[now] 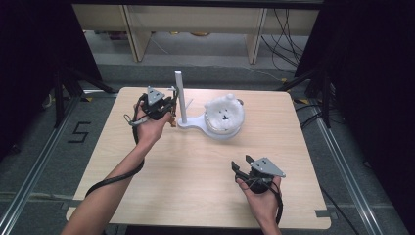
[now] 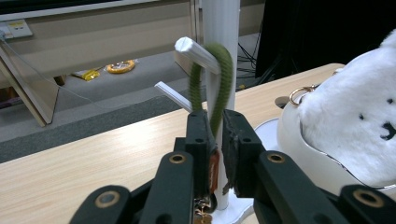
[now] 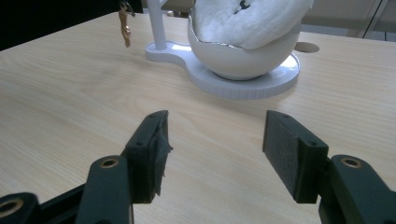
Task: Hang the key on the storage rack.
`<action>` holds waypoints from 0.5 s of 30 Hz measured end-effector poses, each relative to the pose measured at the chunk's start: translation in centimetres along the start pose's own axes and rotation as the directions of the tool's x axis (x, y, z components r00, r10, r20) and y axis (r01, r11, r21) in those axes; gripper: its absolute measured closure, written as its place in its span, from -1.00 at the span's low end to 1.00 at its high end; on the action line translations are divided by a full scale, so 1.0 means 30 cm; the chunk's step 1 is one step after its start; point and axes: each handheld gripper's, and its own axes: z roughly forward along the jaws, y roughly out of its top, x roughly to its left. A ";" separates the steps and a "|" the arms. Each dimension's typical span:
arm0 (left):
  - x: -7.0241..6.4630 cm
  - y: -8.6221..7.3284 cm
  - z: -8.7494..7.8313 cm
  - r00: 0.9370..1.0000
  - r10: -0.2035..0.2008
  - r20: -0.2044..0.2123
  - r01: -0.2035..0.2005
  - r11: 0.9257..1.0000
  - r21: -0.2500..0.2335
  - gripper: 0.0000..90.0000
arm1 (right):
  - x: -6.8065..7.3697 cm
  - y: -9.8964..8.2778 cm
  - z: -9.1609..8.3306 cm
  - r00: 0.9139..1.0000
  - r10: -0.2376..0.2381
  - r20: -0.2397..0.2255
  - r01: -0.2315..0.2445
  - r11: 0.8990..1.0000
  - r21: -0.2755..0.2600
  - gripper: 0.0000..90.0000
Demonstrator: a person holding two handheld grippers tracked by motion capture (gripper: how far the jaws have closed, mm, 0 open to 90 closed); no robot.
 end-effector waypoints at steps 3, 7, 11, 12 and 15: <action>0.004 -0.004 -0.007 1.000 0.002 0.000 -0.002 1.000 0.002 0.74 | 0.000 0.000 0.000 1.000 -0.004 0.002 0.004 1.000 0.000 -0.07; 0.009 -0.006 -0.024 1.000 0.005 0.005 -0.005 1.000 0.005 0.70 | 0.000 0.001 0.000 1.000 -0.003 0.000 0.003 1.000 0.002 -0.07; 0.014 -0.009 -0.048 1.000 0.002 0.022 -0.002 1.000 0.001 0.63 | 0.000 0.002 -0.001 1.000 -0.008 0.003 0.008 1.000 0.002 -0.07; 0.017 -0.011 -0.056 1.000 -0.001 0.025 0.001 1.000 0.004 0.61 | 0.000 0.002 -0.001 1.000 -0.008 0.004 0.008 1.000 0.002 -0.07; 0.025 -0.018 -0.078 0.999 -0.012 0.035 0.012 1.000 0.011 0.55 | 0.010 0.003 -0.005 0.999 0.031 0.006 -0.031 0.999 0.008 -0.07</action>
